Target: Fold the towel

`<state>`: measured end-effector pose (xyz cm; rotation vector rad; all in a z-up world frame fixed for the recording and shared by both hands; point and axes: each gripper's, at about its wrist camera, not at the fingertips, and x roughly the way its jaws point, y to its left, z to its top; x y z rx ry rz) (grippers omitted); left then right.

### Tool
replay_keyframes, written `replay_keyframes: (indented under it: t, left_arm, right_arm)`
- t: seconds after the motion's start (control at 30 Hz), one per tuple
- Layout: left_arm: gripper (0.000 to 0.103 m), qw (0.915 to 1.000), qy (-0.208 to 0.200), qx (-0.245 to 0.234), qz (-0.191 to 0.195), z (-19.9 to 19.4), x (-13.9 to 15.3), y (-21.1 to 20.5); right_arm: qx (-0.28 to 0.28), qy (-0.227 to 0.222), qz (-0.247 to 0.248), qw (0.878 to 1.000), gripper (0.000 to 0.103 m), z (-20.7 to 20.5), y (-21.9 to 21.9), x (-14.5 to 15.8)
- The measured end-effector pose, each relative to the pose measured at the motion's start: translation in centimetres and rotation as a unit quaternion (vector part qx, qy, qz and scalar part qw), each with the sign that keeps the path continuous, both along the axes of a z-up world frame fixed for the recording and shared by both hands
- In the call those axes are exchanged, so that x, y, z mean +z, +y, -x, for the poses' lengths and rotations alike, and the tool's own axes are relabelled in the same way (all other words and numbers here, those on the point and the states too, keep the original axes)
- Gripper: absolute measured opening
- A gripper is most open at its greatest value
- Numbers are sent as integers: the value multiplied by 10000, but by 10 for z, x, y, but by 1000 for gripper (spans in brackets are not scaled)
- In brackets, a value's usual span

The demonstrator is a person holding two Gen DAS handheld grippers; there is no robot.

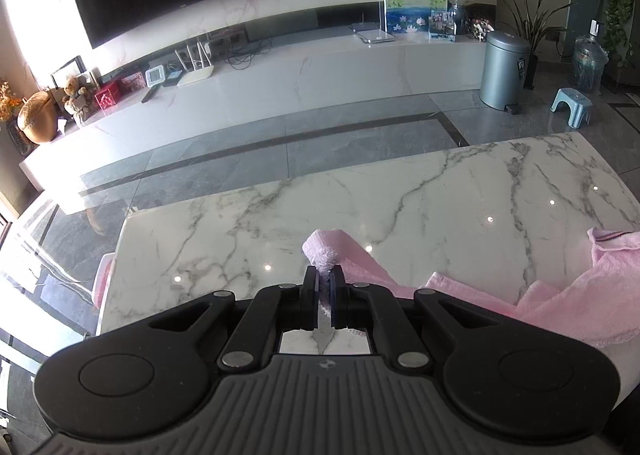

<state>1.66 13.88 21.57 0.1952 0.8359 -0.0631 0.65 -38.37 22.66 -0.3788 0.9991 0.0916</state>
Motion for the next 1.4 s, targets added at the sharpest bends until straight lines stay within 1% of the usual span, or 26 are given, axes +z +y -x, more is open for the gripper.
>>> replay_keyframes:
  t: [0.07,0.13,0.23,0.3,0.37,0.4,0.47,0.5,0.57,0.63,0.73,0.87,1.03,1.1,1.17,1.23,1.33,1.4]
  left_arm:
    - [4,9999,-115,13,-28,0,12,0]
    - [4,9999,-124,-39,50,-1,18,-1]
    - [4,9999,-117,-126,-18,-2,16,-8]
    - [4,9998,-115,-181,-49,-2,14,-14]
    - [4,9997,-103,-209,-48,-2,12,-17]
    - [4,9997,-97,-223,-48,-3,10,-18]
    - [4,9997,-84,-234,-63,-4,9,-19]
    - [4,9997,-78,-235,-75,-5,9,-20]
    - [4,9997,-63,-235,-99,-6,9,-20]
    - [4,9997,-37,-227,-128,-8,8,-20]
    - [4,9996,19,-219,-165,-12,4,-20]
    - [4,9995,82,-218,-197,-16,-1,-18]
    - [4,9993,169,-232,-234,-22,-6,-18]
    - [4,9993,183,-238,-230,-24,-8,-17]
    - [4,9993,201,-236,-227,-25,-9,-16]
    - [4,9992,225,-230,-226,-26,-11,-15]
    - [4,9992,267,-203,-225,-29,-15,-12]
    - [4,9991,292,-190,-220,-30,-17,-11]
  right_arm:
    - [7,-100,15,9999,0,-2,-1,12]
    - [32,-140,-1,9999,0,-4,-1,20]
    - [219,-7,-73,9997,1,-6,6,21]
    - [384,148,-330,9986,2,-5,12,13]
    - [586,390,-544,9960,8,-5,21,2]
    - [664,489,-621,9947,9,-4,25,-5]
    - [915,703,-713,9908,15,-3,37,-20]
    - [1060,796,-707,9886,18,-1,43,-28]
    - [1323,943,-662,9845,29,1,55,-42]
    - [1575,1090,-637,9794,35,5,66,-54]
    - [1975,1290,-466,9707,36,14,86,-72]
    - [2749,1625,-97,9476,36,37,118,-103]
    - [3499,2055,219,9137,36,58,136,-147]
    - [3718,2194,309,9015,37,62,139,-161]
    - [3838,2258,412,8944,47,64,140,-170]
    - [3985,2276,475,8872,52,65,139,-177]
    - [4152,2415,404,8762,52,65,139,-182]
    - [4263,2445,457,8697,52,67,140,-186]
